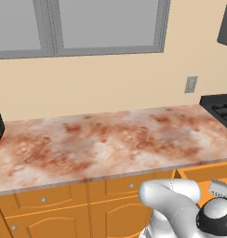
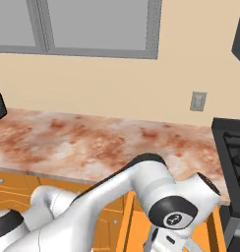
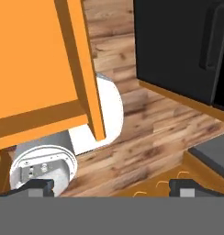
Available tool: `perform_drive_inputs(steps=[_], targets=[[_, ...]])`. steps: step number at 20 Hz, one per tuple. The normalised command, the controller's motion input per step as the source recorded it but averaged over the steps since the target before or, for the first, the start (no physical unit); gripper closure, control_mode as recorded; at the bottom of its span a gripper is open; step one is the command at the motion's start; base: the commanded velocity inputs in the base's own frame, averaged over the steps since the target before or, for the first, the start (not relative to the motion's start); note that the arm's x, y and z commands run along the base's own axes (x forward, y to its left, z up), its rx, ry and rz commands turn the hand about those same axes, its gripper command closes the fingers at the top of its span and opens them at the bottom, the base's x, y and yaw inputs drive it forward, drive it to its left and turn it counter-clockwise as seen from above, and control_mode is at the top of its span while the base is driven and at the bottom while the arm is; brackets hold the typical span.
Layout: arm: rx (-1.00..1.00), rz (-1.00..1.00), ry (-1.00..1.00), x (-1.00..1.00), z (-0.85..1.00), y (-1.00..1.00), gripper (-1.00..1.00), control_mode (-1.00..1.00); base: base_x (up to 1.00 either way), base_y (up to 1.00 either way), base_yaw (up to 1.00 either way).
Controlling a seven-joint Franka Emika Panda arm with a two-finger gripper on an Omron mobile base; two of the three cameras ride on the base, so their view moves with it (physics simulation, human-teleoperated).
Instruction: Take the tongs from the drawer on the right and place them on the dining counter next to the tray containing the kebab skewer.
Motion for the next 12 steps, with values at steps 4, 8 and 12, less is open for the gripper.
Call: perform_drive_inputs(steps=[4, 8, 12], targets=[[-0.48, 0.03, -0.43, 0.04, 0.77, 0.75, -1.0, -1.0, 0.0, 0.0, 0.0], [-0.21, 0.09, -0.14, 0.0, 0.11, 0.26, -1.0, -1.0, 0.0, 0.0, 0.0], [-0.16, 0.01, 0.0, 0.16, 0.0, 0.23, -1.0, -1.0, 0.0, 0.0, 0.0]])
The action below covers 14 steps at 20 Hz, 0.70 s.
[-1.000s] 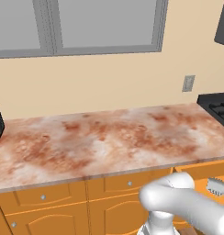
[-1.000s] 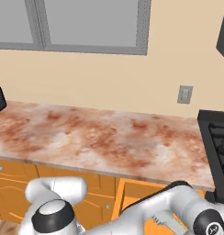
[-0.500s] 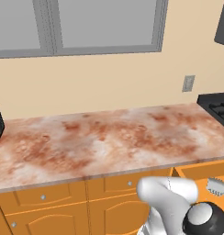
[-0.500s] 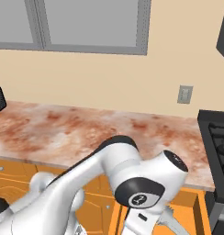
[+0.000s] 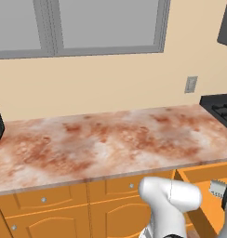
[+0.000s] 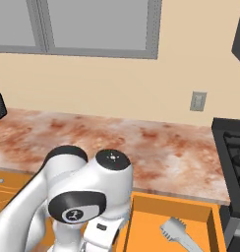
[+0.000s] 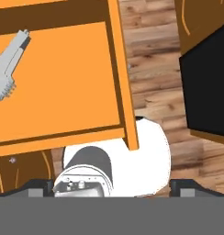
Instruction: Take the tongs from the drawer on the right and place them on the dining counter next to the tray containing the kebab skewer.
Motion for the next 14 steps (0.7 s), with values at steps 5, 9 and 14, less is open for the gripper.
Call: perform_drive_inputs(steps=[5, 9, 14], targets=[[-0.25, 0.16, 0.0, 0.12, 0.0, 0.3, -1.0, -1.0, 0.0, 0.0, 0.0], [-0.17, 0.26, 0.0, 0.04, 0.0, 0.11, -1.0, -1.0, 0.0, 0.0, 0.0], [0.04, 0.07, -0.03, 0.0, 0.0, 0.0, -1.0, -1.0, 0.0, 0.0, 0.0]])
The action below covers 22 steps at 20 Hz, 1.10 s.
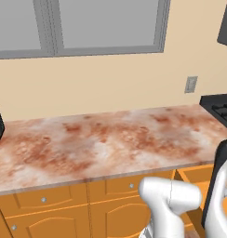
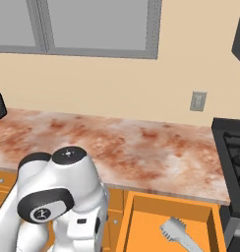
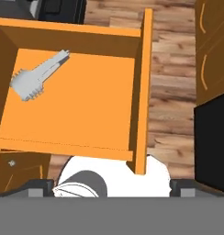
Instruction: Take the tongs from the drawer on the right and place them on the dining counter next to the tray containing the kebab skewer.
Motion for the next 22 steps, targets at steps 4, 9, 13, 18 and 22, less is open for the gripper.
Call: perform_drive_inputs(steps=[4, 9, 13, 18, 22], targets=[[0.21, -0.14, -0.03, 0.15, 0.0, 0.0, -1.0, -1.0, 0.0, 0.0, 0.0], [0.17, -0.34, -0.1, 0.31, 0.0, 0.04, -1.0, -1.0, 0.0, 0.0, 0.0], [0.14, -0.39, -0.14, 0.16, -0.01, 0.01, -1.0, -1.0, 0.0, 0.0, 0.0], [0.01, -0.39, -0.06, 0.13, -0.05, 0.0, -1.0, -1.0, 0.0, 0.0, 0.0], [-0.02, 0.0, 0.0, 0.09, -0.02, 0.0, -1.0, -1.0, 0.0, 0.0, 0.0]])
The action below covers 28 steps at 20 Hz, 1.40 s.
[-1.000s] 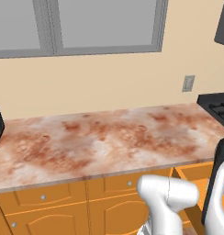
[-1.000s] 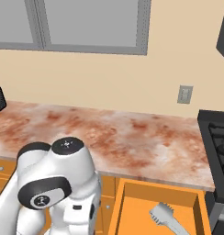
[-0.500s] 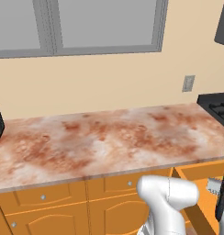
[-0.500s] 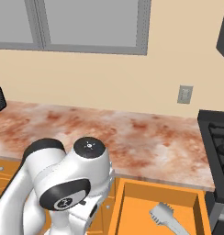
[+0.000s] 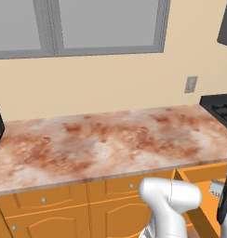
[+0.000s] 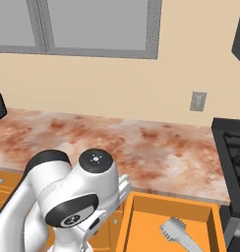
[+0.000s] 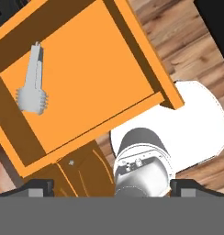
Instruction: Take the tongs from the drawer on the right and place them on the dining counter next to the tray containing the kebab skewer.
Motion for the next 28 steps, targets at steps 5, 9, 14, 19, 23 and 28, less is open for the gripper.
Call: perform_drive_inputs(steps=[5, 9, 14, 19, 23, 28], targets=[[-0.08, 0.0, 0.0, 0.32, -0.22, 0.0, -1.0, -1.0, 0.0, 0.0, 0.0], [-0.05, 0.0, 0.0, 0.32, -0.16, -0.03, -1.0, -1.0, 0.0, 0.0, 0.0], [-0.04, 0.0, 0.0, 0.23, -0.24, -0.18, -1.0, -1.0, 0.0, 0.0, 0.0], [-0.04, 0.0, 0.0, 0.21, -0.3, -0.34, -1.0, -1.0, 0.0, 0.0, 0.0], [-0.03, 0.0, 0.0, 0.19, -0.32, -0.42, -1.0, -1.0, 0.0, 0.0, 0.0], [-0.02, 0.0, 0.01, 0.05, -0.35, -0.4, -1.0, -1.0, 0.0, 0.0, 0.0]])
